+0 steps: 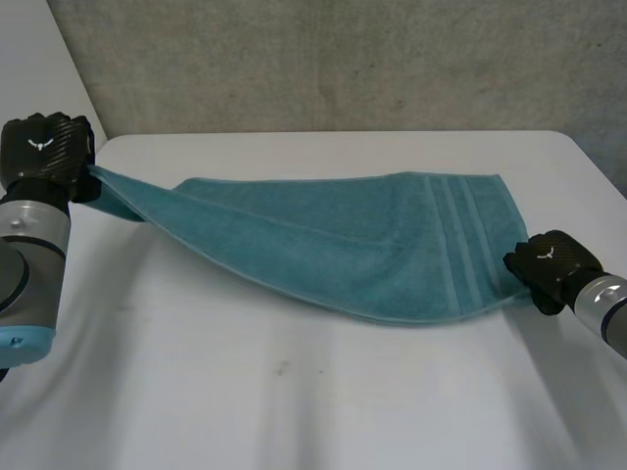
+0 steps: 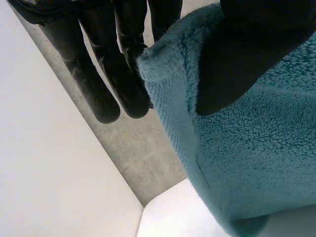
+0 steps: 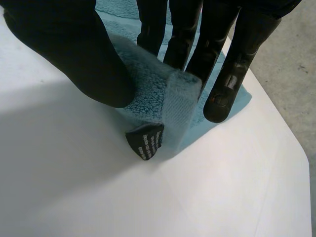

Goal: Fold the laundry

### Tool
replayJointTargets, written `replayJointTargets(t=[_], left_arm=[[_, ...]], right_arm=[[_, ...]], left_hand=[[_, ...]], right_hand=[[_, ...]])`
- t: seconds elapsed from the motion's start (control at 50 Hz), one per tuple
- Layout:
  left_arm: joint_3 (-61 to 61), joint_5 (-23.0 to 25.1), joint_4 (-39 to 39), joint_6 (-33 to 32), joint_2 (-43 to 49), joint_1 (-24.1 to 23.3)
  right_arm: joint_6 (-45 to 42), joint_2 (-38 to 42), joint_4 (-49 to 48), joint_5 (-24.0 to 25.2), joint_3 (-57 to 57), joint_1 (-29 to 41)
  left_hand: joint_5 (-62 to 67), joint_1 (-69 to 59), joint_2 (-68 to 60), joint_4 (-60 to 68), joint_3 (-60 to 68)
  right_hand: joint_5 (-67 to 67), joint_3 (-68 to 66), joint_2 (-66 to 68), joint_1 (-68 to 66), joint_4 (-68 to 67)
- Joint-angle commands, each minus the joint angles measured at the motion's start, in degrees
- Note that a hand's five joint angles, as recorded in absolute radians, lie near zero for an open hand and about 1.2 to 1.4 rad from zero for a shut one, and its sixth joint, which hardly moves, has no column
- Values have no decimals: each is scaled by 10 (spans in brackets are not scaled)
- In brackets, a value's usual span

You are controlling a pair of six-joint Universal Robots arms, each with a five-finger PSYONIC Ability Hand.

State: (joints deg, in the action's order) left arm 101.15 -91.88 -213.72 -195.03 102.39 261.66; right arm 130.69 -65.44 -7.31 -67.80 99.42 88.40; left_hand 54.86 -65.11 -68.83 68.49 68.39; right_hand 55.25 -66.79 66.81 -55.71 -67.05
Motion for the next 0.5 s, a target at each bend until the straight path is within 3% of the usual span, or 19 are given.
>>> replayJointTargets(t=[0.02,0.14,0.28,0.36,0.38,0.5], left_arm=[[1,0,46,-2,-7,-2],[5,1,148,-5,-45,2],[28,7,247,-5,-90,25],[64,39,319,-23,-147,54],[71,48,332,-31,-155,59],[116,109,398,-93,-202,96]], right_arm=[[17,-11,8,-4,-12,-9],[57,-130,117,-4,-33,-56],[44,-164,293,5,-72,-113],[0,-188,378,5,-78,-131],[-51,-198,428,1,-75,-140],[-110,-210,463,13,-74,-168]], left_hand=[[151,-149,-112,115,116],[151,-149,-112,115,116],[151,-149,-112,115,116],[151,-149,-112,115,116],[151,-149,-112,115,116],[151,-149,-112,115,116]], right_hand=[[148,-132,132,-243,-130],[148,-132,132,-243,-130],[148,-132,132,-243,-130],[148,-132,132,-243,-130],[148,-132,132,-243,-130],[148,-132,132,-243,-130]])
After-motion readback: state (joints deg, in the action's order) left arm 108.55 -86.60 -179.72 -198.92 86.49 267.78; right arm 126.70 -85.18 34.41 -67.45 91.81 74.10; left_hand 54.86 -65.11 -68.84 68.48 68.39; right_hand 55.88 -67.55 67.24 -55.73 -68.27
